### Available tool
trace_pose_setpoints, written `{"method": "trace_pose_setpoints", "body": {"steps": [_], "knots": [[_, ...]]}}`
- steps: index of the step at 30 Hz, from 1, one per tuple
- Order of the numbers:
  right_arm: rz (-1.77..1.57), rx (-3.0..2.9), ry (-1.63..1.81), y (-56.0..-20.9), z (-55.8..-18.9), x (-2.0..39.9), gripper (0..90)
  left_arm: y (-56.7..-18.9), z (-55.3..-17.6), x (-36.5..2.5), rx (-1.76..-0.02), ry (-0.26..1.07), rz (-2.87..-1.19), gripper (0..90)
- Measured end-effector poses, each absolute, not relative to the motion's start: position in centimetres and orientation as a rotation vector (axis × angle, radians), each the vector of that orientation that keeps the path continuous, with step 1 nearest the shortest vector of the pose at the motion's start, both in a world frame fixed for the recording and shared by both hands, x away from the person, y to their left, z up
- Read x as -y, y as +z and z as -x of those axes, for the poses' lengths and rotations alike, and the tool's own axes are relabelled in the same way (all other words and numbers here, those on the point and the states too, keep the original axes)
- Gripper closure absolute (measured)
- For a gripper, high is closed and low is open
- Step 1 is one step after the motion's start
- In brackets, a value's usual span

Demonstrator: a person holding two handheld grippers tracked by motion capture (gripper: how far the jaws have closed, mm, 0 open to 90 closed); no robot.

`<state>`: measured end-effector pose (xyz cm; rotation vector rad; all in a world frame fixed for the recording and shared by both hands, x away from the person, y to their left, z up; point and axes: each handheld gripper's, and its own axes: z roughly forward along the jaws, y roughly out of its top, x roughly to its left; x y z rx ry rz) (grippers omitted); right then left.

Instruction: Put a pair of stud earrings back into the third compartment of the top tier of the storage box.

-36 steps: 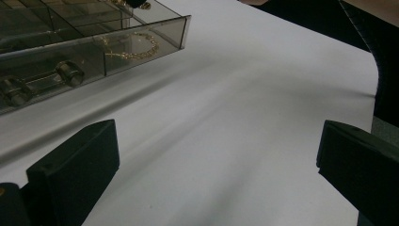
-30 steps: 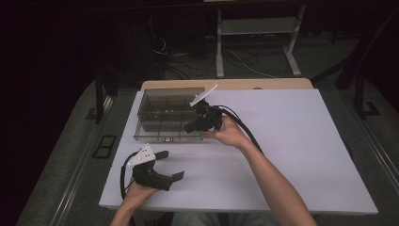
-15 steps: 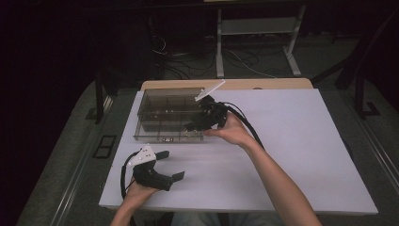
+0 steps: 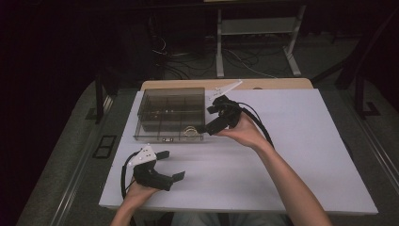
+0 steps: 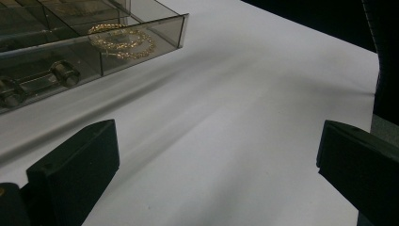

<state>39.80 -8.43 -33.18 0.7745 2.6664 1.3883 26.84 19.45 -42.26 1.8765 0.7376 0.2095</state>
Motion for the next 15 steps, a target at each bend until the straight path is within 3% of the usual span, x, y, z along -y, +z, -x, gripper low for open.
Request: {"method": "trace_pose_setpoints", "body": {"steps": [15], "knots": [[-0.876,-2.653,1.332,-34.3,-38.1,12.9,0.0,-42.3,-26.8,-19.4,-0.741,0.211,-1.878,0.0]]}}
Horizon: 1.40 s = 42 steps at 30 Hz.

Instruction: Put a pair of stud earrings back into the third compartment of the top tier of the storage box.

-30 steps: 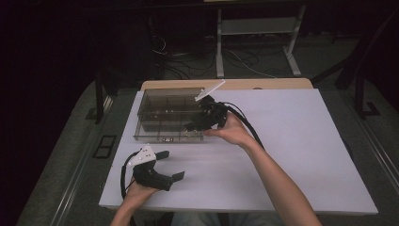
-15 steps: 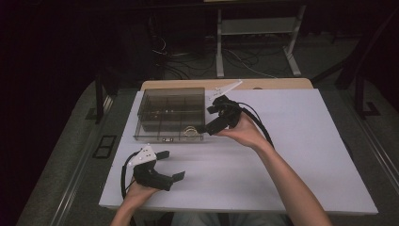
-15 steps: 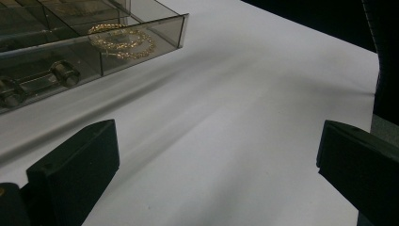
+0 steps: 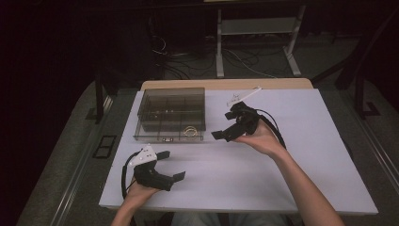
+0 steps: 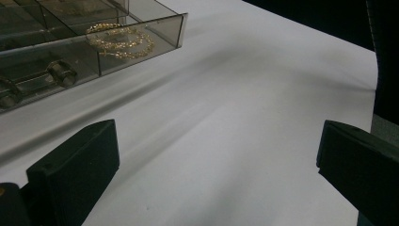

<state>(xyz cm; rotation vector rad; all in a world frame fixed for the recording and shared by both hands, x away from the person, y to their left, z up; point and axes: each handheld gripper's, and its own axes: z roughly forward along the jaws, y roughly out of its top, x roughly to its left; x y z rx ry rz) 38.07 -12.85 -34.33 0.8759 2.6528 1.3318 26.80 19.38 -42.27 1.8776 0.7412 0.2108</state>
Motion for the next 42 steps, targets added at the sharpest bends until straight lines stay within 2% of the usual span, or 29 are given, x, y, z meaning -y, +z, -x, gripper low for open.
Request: {"method": "trace_pose_setpoints", "body": {"steps": [42], "knots": [[-1.043,-2.503,1.371,-37.2,-32.3,20.5,0.1,-42.3,-26.7,-19.3,-0.742,0.211,-1.885,0.0]]}}
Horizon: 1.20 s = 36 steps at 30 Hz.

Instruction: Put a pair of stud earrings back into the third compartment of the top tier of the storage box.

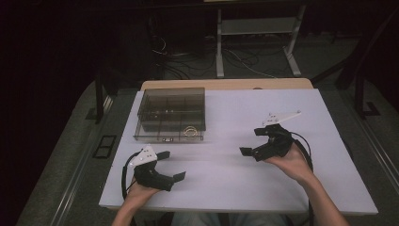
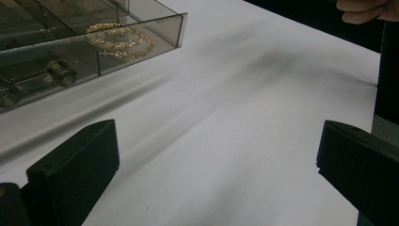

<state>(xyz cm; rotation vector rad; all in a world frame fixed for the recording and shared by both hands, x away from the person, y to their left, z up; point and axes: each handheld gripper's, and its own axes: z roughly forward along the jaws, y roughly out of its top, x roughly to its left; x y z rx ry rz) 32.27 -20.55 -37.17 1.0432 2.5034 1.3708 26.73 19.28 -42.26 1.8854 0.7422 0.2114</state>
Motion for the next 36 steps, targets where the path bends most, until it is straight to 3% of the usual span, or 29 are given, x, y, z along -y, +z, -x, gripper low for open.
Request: {"method": "trace_pose_setpoints", "body": {"steps": [36], "knots": [[-1.200,-2.387,1.436,-41.4,-27.4,26.2,0.1,-42.3,-26.8,-19.2,-0.746,0.205,-1.887,0.0]]}}
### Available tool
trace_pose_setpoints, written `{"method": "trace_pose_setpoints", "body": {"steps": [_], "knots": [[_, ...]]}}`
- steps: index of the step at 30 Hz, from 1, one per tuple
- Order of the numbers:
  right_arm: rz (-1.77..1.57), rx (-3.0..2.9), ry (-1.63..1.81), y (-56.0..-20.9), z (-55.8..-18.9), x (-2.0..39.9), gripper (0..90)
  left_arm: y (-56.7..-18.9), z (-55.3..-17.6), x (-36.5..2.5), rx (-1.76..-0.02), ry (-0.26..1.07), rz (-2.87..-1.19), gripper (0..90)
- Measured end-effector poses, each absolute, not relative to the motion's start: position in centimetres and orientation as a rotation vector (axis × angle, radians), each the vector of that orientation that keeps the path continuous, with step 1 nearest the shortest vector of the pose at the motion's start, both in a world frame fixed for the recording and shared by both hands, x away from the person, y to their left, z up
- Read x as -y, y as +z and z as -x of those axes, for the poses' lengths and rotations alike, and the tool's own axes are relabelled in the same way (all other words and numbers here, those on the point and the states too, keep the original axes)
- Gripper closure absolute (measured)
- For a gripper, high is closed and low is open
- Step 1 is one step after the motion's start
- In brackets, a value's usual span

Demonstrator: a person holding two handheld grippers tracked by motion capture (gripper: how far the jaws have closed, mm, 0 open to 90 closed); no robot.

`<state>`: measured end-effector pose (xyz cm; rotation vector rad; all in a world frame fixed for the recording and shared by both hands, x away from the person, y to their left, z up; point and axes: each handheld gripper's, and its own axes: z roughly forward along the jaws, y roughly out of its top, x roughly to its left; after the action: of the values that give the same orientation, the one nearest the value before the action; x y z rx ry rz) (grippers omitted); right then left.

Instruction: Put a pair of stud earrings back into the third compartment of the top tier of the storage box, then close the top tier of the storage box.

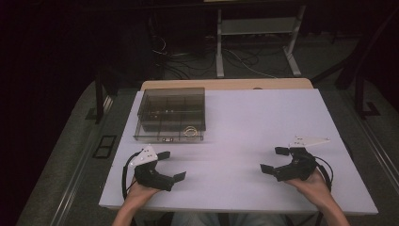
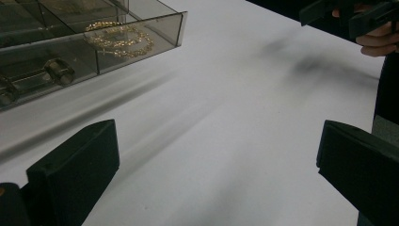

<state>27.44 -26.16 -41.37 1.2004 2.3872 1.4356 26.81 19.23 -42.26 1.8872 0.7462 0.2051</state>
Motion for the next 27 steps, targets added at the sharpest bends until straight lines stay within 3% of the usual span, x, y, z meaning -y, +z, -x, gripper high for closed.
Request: {"method": "trace_pose_setpoints", "body": {"steps": [7,17,27], "knots": [[-1.209,-2.396,1.431,-41.9,-27.0,26.7,0.1,-41.5,-27.0,-19.0,-0.745,0.194,-1.951,0.6],[-1.205,-2.382,1.438,-42.1,-26.8,27.1,0.0,-40.2,-27.7,-18.9,-0.792,0.172,-2.019,15.9],[-1.197,-2.364,1.456,-42.2,-26.9,27.5,0.0,-39.2,-28.8,-19.6,-0.839,0.177,-2.021,36.7]]}}
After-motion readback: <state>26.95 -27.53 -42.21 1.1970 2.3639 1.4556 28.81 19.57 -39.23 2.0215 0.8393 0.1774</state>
